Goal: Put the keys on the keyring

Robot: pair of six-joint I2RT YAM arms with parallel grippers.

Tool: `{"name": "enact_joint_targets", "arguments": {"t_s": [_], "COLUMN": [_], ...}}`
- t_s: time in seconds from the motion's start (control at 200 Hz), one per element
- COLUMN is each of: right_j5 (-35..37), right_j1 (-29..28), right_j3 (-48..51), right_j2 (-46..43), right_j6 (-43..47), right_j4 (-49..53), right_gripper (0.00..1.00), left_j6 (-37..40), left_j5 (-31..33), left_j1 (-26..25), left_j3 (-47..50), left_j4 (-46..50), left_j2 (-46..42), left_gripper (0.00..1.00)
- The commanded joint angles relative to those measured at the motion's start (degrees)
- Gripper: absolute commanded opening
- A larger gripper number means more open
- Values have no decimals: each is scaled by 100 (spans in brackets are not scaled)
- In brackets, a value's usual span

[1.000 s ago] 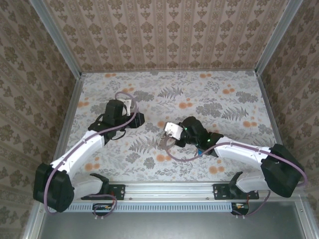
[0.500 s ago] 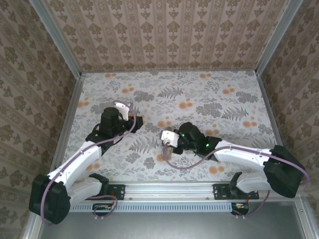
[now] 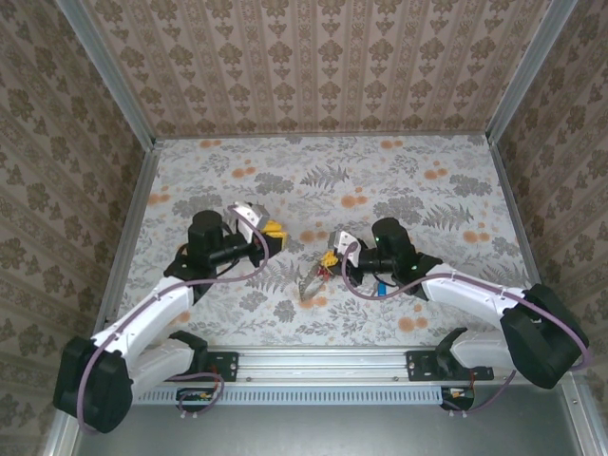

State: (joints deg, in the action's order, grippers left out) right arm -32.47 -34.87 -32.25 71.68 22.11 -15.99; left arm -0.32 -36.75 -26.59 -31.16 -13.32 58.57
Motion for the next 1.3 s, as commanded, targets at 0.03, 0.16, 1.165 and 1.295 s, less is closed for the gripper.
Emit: {"name": "enact_joint_targets", "arguments": {"t_s": [0.03, 0.16, 1.165, 1.295], "right_j5": [563, 1433, 382, 110], "right_j1": [16, -202, -760, -604], "right_j3": [-470, -809, -147, -74], "right_j2": [-213, -160, 83, 88], "right_j6": [867, 2035, 726, 488], "right_j4": [624, 1494, 439, 258], "right_gripper": [0, 0, 0, 0], "left_j6": [506, 548, 1718, 1922], "left_j5": [-182, -54, -1124, -1187], "left_j1": [6, 8, -408, -492], "left_j3": [-394, -462, 34, -30], "left_j4": [-52, -107, 281, 288], "left_j2": [228, 376, 246, 489], "left_gripper": [32, 35, 27, 25]}}
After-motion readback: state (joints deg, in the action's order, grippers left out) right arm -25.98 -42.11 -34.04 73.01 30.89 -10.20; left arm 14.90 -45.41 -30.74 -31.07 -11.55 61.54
